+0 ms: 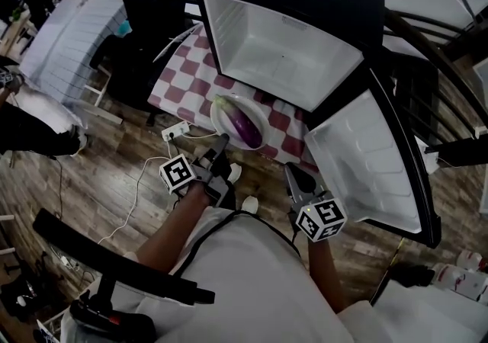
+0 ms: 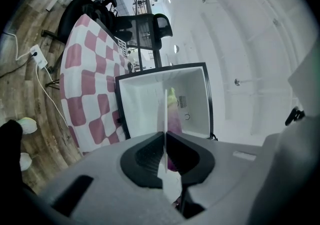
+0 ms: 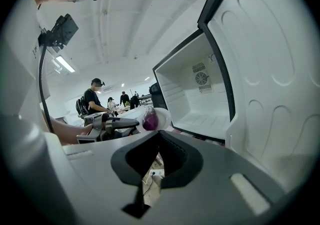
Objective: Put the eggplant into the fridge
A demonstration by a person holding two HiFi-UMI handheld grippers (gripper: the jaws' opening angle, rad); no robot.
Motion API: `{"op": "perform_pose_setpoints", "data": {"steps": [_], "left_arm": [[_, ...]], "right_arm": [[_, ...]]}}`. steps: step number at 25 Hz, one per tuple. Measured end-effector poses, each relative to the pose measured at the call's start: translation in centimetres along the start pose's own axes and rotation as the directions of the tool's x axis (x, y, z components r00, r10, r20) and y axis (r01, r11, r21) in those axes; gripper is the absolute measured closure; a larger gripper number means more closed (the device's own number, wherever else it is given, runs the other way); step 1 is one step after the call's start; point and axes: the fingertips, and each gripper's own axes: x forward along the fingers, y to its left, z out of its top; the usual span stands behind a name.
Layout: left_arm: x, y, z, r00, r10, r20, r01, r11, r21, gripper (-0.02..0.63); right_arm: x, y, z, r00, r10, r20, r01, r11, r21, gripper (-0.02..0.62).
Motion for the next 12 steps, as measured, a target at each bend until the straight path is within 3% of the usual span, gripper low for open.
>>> {"op": "perform_pose_setpoints", "data": {"steps": [12], "left_arm": [[5.0,-0.2,2.9,0.997,-0.019,-0.075,0.019,1.000,0.010,0.582]], "right_arm": [[3.7,-1.5,3.1,0.999,-0.042,0.030,0.042,0.999,-0.003,0.589]]}}
